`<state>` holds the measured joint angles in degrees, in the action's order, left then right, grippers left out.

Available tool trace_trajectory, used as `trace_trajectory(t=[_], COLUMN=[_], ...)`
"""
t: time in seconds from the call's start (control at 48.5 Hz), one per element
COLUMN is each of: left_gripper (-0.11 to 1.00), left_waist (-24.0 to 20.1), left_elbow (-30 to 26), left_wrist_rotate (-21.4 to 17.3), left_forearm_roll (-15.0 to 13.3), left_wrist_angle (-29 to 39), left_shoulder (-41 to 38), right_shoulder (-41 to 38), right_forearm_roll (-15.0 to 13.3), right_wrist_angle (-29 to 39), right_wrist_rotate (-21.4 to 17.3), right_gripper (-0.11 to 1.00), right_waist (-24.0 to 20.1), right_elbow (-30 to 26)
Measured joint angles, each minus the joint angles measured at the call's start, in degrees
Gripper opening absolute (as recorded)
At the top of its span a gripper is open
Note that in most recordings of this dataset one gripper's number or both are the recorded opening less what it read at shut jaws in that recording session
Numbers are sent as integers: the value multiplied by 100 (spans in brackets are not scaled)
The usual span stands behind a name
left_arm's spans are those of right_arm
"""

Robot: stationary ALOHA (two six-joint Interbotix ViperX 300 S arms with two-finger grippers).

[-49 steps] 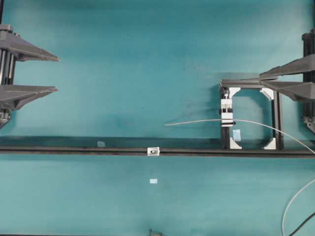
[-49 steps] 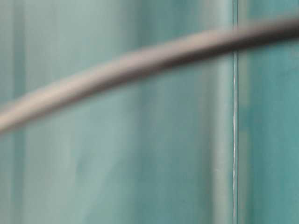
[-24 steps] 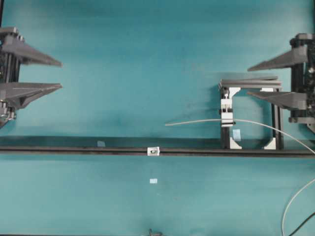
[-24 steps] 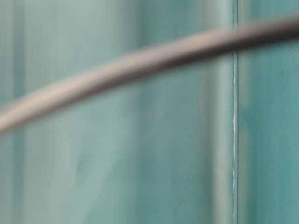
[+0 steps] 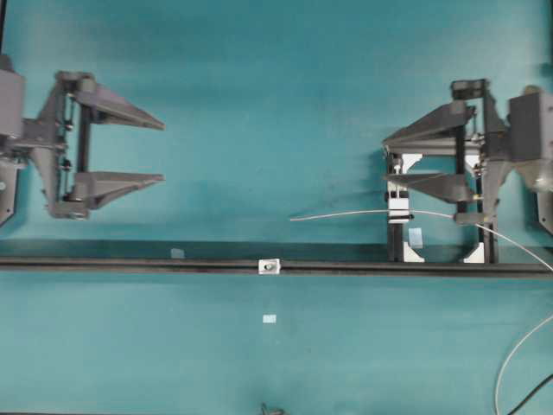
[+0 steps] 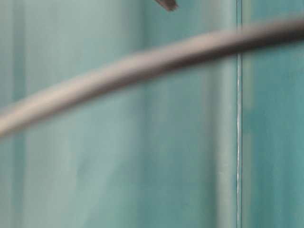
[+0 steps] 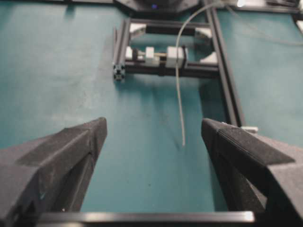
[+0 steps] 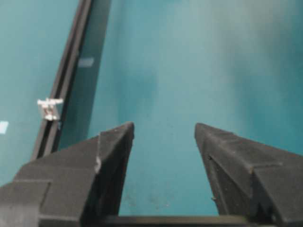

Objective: Insert the wire through the hole in the metal fitting marked with a red label.
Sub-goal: 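Move both grippers inward, right gripper toward the white wire end, then close the right gripper on the white wire near its tip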

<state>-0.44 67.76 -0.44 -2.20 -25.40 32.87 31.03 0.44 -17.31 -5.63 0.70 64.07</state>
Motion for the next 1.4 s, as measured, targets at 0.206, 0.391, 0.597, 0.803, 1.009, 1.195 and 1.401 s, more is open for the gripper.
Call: trace_trajectory(t=[0.206, 0.391, 0.597, 0.803, 1.009, 1.195, 1.401], left_gripper=[69, 69, 69, 69, 68, 68, 69], left_waist=[0, 0, 9, 9, 0, 0, -35], left_elbow=[-26, -26, -35, -35, -26, -35, -26], left_wrist_rotate=[-9, -18, -53, -237, -246, -255, -255], left_forearm_roll=[0, 0, 0, 0, 0, 0, 9], left_wrist_angle=[-97, -202, -325, -343, -536, -615, -615], left_shoulder=[-501, -853, -1160, -1380, -1485, -1512, -1512], right_shoulder=[-703, -1248, -1688, -1978, -2127, -2303, -2558], right_forearm_roll=[-9, 0, 0, 0, 0, 0, 0], right_wrist_angle=[0, -9, -123, -211, -237, -220, -97], right_wrist_rotate=[0, -26, -413, -642, -747, -853, -888], right_gripper=[67, 67, 67, 67, 67, 67, 67], right_waist=[9, 9, 9, 0, -123, -202, -272], right_elbow=[-237, -352, -378, -378, -466, -580, -721])
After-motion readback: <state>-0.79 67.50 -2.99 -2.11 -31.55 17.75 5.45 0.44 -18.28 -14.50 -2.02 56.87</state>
